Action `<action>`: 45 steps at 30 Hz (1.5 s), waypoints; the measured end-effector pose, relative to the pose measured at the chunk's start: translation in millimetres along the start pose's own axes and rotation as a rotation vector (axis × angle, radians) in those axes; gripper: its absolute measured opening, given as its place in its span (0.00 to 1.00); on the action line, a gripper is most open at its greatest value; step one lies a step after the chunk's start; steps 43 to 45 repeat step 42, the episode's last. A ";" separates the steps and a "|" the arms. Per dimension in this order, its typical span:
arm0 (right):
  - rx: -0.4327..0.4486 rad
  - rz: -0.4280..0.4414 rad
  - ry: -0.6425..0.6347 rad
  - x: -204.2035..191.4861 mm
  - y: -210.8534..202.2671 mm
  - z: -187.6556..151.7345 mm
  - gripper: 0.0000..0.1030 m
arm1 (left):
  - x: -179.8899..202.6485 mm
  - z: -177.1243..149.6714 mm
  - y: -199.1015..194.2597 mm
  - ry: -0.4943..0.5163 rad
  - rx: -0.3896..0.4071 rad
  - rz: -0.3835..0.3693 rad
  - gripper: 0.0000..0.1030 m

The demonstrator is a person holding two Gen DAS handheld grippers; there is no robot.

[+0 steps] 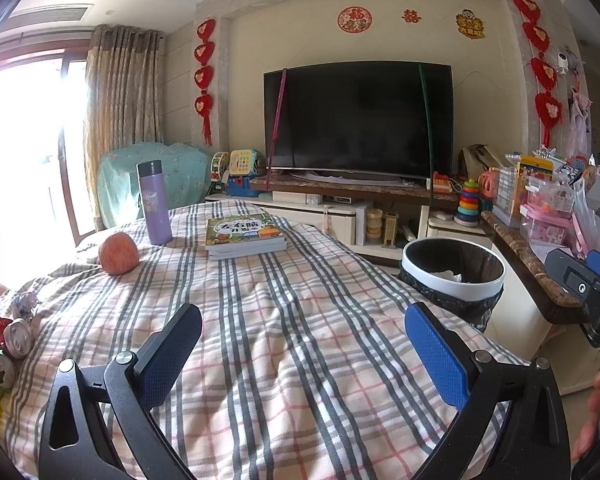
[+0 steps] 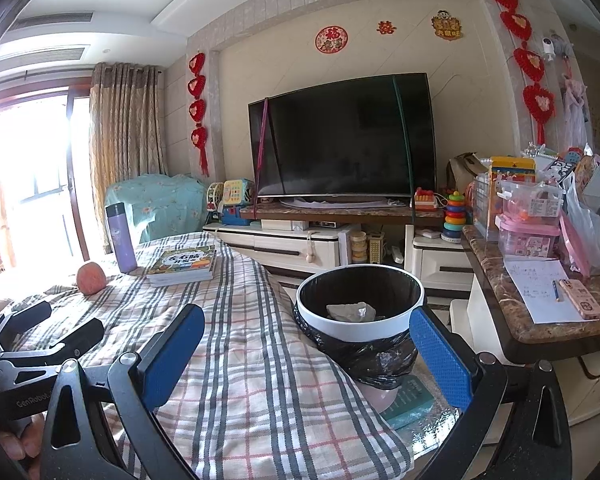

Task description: Collect trash

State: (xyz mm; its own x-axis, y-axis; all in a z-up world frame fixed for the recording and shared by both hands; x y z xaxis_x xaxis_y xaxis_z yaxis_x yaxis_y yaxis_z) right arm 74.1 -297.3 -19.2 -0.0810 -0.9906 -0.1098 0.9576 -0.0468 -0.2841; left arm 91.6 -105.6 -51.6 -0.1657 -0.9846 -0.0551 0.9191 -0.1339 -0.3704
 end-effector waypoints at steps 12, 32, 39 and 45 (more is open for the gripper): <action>-0.009 0.004 0.006 -3.7 1.3 -2.4 1.00 | -3.5 -0.5 5.6 0.006 -0.010 -0.006 0.99; -0.036 0.017 0.031 -0.2 6.6 -4.1 1.00 | -0.9 -0.6 13.1 0.014 -0.027 -0.025 0.99; -0.053 0.019 0.045 3.4 13.2 -5.6 1.00 | 0.9 1.1 17.6 0.009 -0.041 -0.041 0.99; -0.064 0.022 0.050 4.0 19.0 -6.1 1.00 | 0.1 1.1 22.9 0.005 -0.055 -0.047 0.99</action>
Point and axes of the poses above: each gripper's, at about its wrist camera, not at the fingertips, and y roughly the way its jaws point, x to its right, z to its top, the point moved 1 cm from there along y, roughly the way its jaws point, and after that the axes turned 3 degrees about y, right-handed, at the moved point
